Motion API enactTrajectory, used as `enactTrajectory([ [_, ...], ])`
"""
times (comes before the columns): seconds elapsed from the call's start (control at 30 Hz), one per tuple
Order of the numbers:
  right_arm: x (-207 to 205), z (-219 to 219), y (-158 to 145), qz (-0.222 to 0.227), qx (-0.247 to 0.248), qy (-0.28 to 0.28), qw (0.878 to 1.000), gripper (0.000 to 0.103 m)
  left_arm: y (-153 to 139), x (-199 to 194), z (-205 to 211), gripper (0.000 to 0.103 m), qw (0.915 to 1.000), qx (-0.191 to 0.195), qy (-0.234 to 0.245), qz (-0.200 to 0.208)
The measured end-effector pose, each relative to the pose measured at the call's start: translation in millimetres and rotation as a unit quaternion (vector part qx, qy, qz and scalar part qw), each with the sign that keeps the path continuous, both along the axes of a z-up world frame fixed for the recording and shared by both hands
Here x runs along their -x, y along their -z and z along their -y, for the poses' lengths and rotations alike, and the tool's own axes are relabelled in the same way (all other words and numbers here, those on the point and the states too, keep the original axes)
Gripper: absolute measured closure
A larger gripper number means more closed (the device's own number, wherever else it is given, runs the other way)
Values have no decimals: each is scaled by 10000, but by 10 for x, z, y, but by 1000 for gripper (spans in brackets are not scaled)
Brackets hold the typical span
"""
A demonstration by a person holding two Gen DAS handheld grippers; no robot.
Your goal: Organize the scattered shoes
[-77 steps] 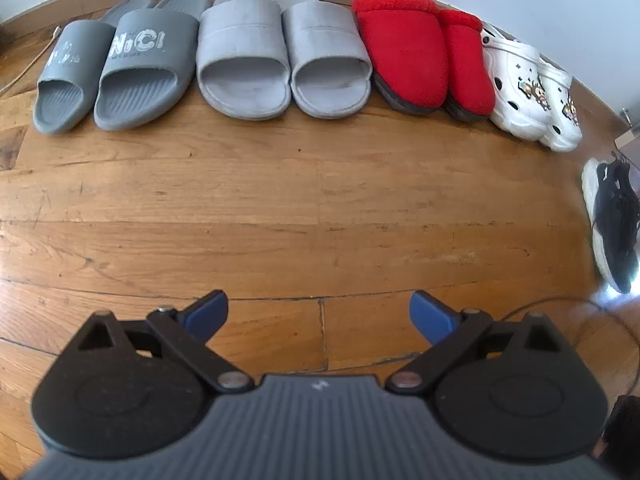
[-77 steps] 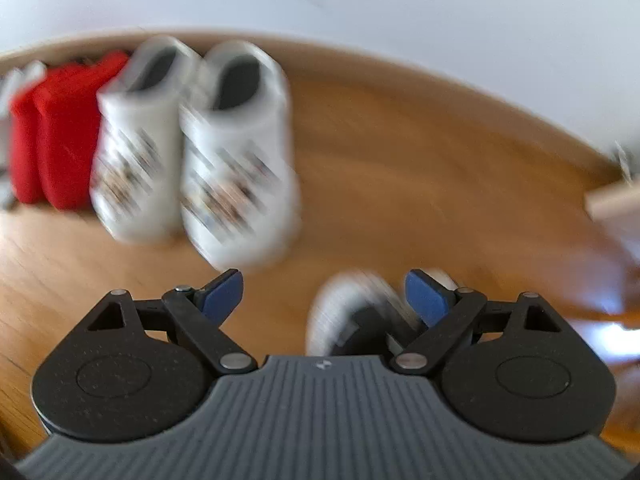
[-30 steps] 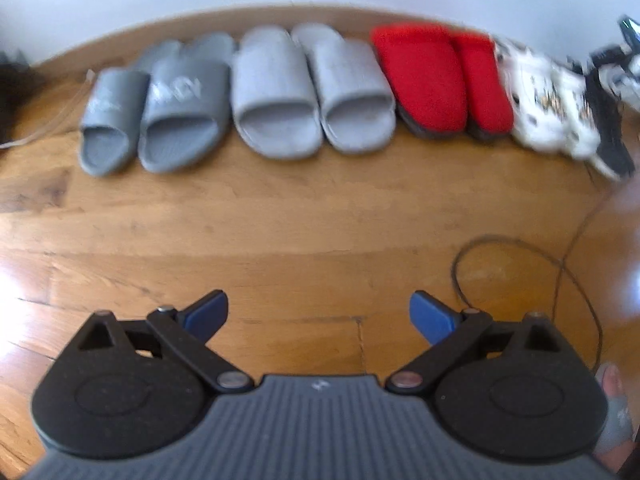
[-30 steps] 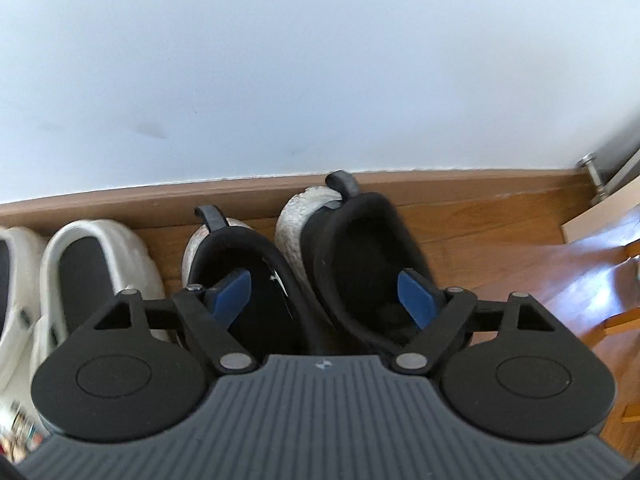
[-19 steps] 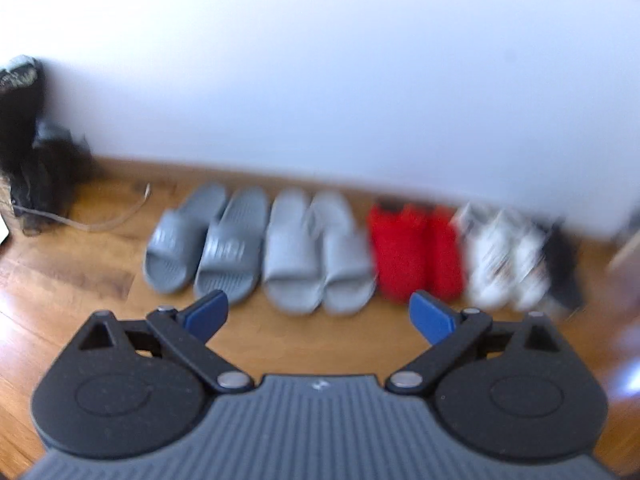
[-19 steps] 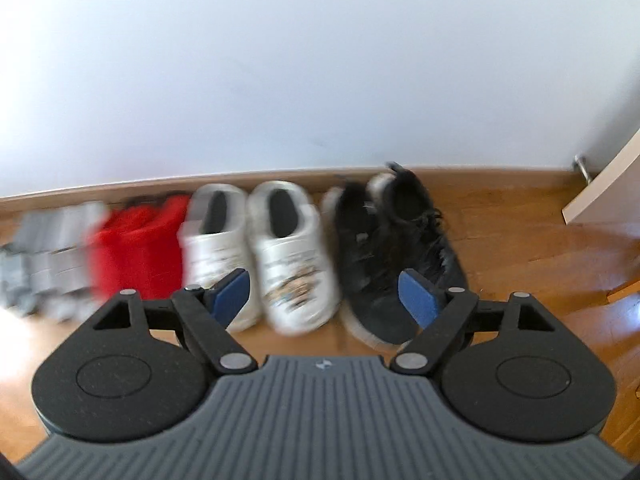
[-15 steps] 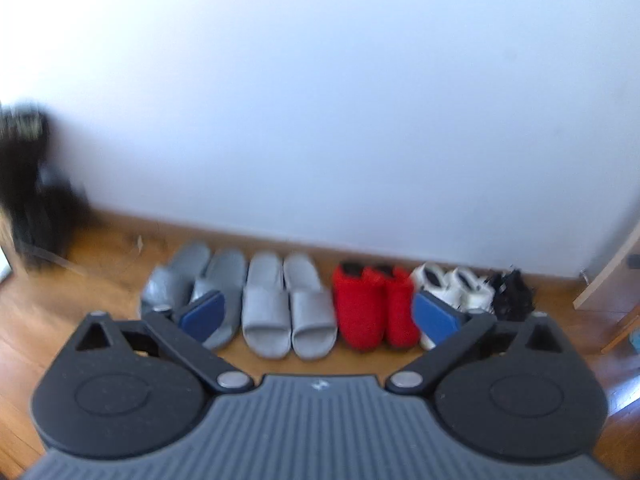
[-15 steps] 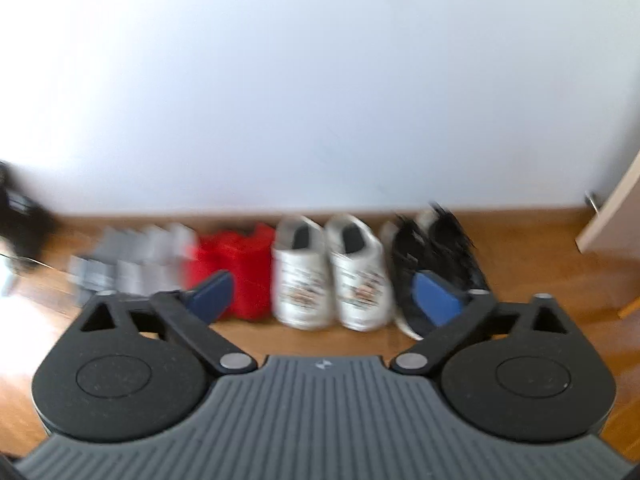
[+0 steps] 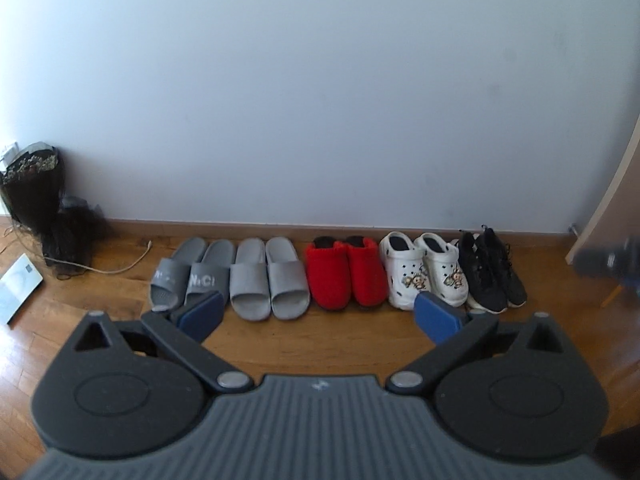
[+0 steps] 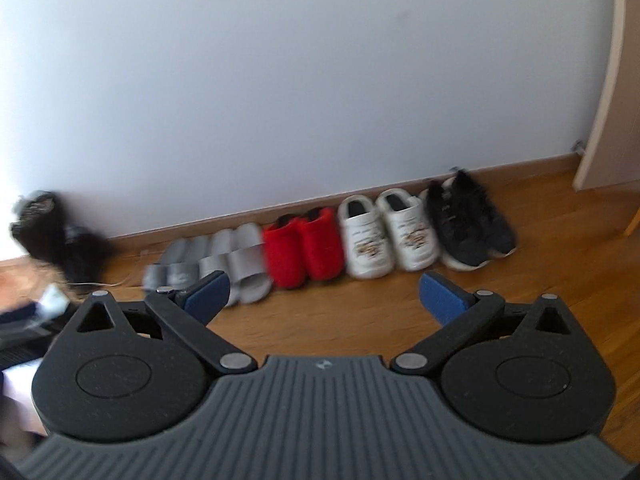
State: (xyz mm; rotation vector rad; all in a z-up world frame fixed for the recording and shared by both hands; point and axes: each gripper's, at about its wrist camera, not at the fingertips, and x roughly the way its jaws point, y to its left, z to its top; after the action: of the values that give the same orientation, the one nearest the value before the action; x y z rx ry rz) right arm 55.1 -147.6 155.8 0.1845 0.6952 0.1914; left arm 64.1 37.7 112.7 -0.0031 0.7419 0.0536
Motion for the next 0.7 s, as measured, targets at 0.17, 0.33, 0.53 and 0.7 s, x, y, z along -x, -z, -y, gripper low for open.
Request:
enactTrajectory([
  [0.17,-79,-146,121,119,403,215,9989,1,118,-145,-135,0,9997,-98,-185,-109],
  [0.33,-202,-279,208,26,796,91,9968,1,71,-207,-120,0,9991,128,-251,-324],
  [0.53,-316,-372,313,-231,662,-40,9975,1,111,-235,-99,0,9981,191,-313,-497],
  [0.7,-264,-499,269,-202,516,-262,9981,1,118,-224,-98,0,9981,212,-324,-476],
])
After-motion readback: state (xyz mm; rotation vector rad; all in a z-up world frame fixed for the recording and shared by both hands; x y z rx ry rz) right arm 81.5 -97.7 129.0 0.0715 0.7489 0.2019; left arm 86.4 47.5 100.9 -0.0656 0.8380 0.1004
